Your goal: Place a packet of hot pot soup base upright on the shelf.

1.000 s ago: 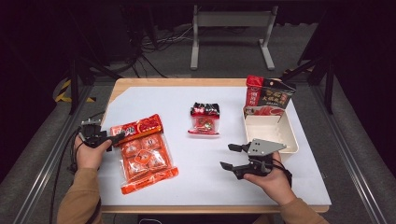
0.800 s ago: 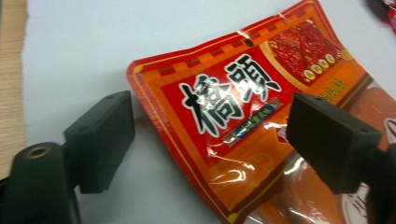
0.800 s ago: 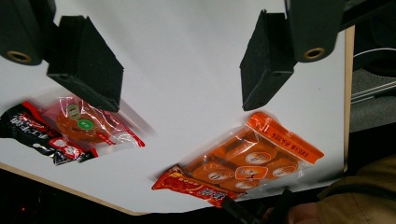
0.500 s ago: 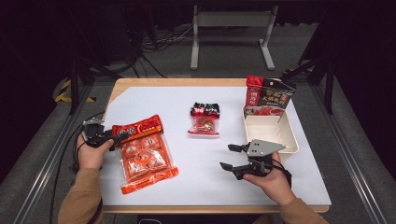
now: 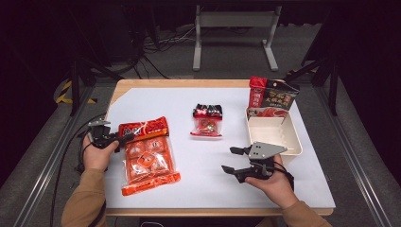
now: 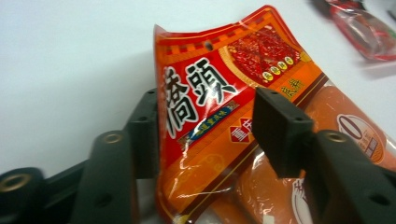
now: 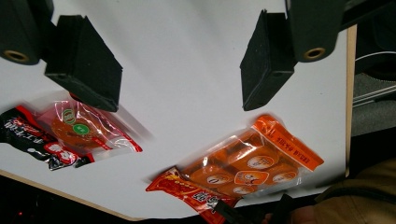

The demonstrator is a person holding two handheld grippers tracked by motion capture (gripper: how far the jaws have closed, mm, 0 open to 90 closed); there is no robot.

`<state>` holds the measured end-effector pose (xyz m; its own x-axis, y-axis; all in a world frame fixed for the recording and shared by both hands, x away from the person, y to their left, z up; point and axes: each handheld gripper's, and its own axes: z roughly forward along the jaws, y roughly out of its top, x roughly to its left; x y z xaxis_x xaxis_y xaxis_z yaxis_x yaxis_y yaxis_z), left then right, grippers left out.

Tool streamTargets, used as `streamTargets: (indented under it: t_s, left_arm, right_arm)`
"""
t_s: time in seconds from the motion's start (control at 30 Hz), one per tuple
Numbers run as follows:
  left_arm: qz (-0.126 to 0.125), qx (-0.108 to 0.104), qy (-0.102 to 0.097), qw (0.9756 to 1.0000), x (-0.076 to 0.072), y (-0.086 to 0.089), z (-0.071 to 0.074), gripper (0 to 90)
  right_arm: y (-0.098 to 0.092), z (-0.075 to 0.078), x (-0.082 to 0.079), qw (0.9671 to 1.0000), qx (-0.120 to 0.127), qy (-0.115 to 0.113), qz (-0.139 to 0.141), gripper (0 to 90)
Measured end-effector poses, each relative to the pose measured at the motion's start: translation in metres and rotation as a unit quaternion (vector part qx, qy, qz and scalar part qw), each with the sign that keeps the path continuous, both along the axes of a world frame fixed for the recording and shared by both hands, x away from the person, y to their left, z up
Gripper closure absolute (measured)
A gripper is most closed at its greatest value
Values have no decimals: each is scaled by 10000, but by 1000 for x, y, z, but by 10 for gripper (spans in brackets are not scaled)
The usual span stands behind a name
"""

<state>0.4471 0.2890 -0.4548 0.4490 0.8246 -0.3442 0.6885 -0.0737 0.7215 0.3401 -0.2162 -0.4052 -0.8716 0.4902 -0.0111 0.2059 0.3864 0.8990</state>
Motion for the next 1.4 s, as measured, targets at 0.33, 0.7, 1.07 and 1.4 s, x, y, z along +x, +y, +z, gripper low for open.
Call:
streamTargets:
  t_s: [0.33,0.7,1.07,1.4]
  left_arm:
    - [179,567,75,9982,-2,-6,1,861]
    - [151,204,16,9997,-7,0,10,900]
    - [141,20,-345,9993,-18,-3,35,900]
    - [-84,-356,-784,9962,-39,-6,75,900]
  right_arm:
    - [-1,1,-1,10000,10,-5,-6,301]
    - [-3,1,1,9999,135,99,41,345]
    - [-3,4,0,9994,262,168,151,457]
    - [1,12,0,9968,573,442,341,487]
